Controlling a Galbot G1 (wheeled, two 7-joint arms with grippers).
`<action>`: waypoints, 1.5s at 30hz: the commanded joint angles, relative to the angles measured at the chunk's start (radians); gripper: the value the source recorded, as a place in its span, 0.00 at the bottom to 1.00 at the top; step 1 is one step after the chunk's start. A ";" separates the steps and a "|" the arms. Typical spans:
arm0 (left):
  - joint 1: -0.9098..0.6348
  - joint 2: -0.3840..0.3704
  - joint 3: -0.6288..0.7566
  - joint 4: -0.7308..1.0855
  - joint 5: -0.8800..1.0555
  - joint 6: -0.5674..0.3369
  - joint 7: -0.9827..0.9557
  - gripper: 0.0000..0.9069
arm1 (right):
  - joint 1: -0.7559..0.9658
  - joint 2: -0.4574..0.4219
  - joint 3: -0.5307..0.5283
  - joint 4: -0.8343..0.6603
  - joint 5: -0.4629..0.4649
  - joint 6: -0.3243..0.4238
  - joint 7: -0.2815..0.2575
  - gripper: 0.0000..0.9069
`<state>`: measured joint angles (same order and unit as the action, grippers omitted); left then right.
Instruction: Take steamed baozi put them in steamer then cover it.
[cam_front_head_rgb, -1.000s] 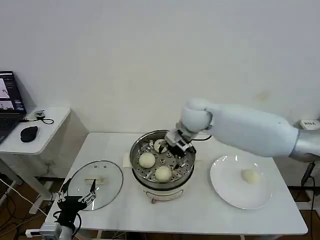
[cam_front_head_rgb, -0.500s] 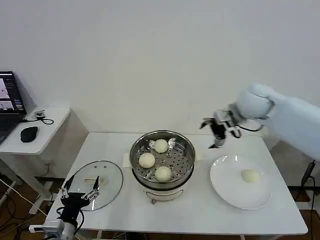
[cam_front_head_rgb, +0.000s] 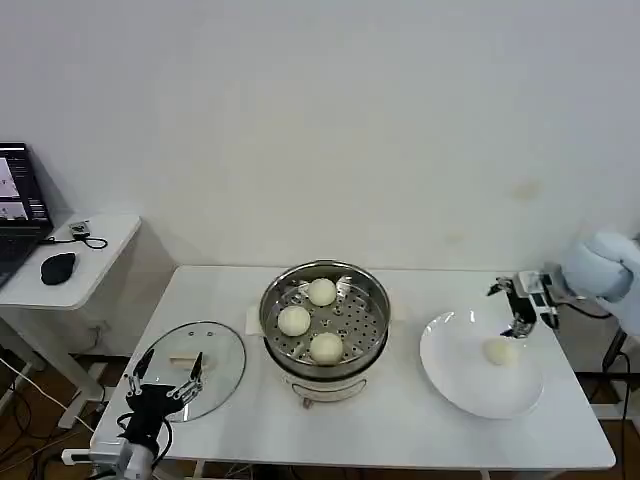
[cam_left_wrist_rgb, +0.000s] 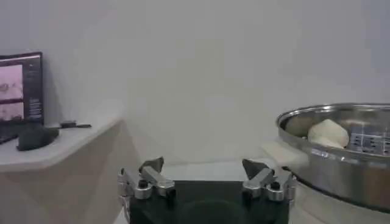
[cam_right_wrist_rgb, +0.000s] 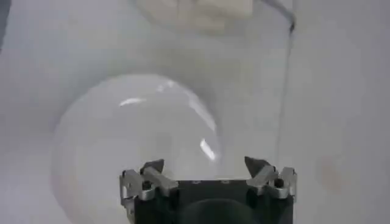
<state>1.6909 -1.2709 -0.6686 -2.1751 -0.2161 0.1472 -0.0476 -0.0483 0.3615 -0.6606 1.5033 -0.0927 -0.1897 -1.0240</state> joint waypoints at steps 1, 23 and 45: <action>0.001 0.001 0.000 0.006 0.001 0.000 0.000 1.00 | -0.298 0.020 0.245 -0.130 -0.077 0.015 0.018 1.00; 0.014 -0.007 -0.015 -0.003 0.008 0.003 -0.001 1.00 | -0.243 0.220 0.188 -0.337 -0.143 0.027 0.013 0.99; 0.012 -0.011 -0.020 0.010 0.007 0.002 -0.002 1.00 | -0.214 0.286 0.169 -0.395 -0.181 0.015 -0.004 0.72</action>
<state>1.7029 -1.2817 -0.6882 -2.1656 -0.2092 0.1501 -0.0493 -0.2627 0.6265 -0.4911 1.1275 -0.2648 -0.1730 -1.0223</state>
